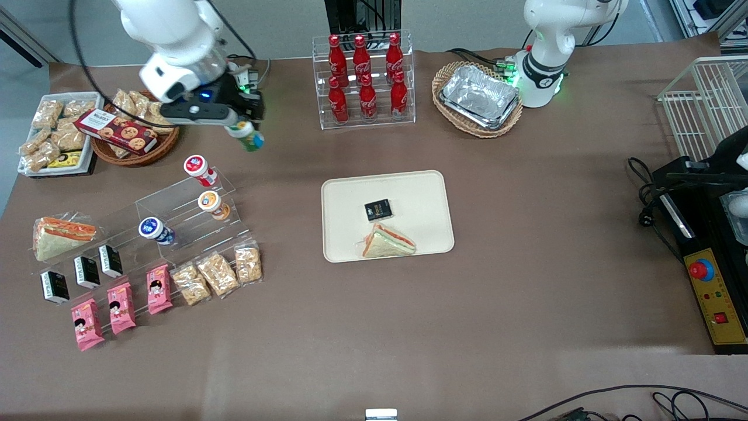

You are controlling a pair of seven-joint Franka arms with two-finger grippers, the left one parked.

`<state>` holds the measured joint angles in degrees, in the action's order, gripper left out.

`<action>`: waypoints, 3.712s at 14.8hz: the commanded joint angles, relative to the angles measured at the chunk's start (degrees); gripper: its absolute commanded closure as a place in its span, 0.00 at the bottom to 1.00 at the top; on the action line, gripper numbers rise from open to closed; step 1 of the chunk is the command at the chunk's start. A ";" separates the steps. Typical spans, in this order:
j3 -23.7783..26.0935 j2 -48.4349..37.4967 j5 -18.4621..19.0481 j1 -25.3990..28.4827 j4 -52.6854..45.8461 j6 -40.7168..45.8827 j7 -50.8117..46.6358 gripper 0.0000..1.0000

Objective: Place green gum on tray
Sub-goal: 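Lift the green gum bottle out of the rack with the right gripper, then carry the green gum bottle over the cream tray, then lower the bottle onto the tray corner and open the right gripper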

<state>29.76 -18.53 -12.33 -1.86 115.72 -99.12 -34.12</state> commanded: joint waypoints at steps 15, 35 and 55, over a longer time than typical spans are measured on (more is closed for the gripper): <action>11.02 38.20 29.27 6.07 9.08 -42.19 -50.94 0.83; 10.40 43.76 31.84 8.27 8.47 -45.98 -54.04 0.00; 11.19 35.95 34.23 7.39 6.64 -31.08 -42.02 0.00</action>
<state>39.97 22.81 23.52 5.96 124.75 -138.12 -80.33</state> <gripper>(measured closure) 0.000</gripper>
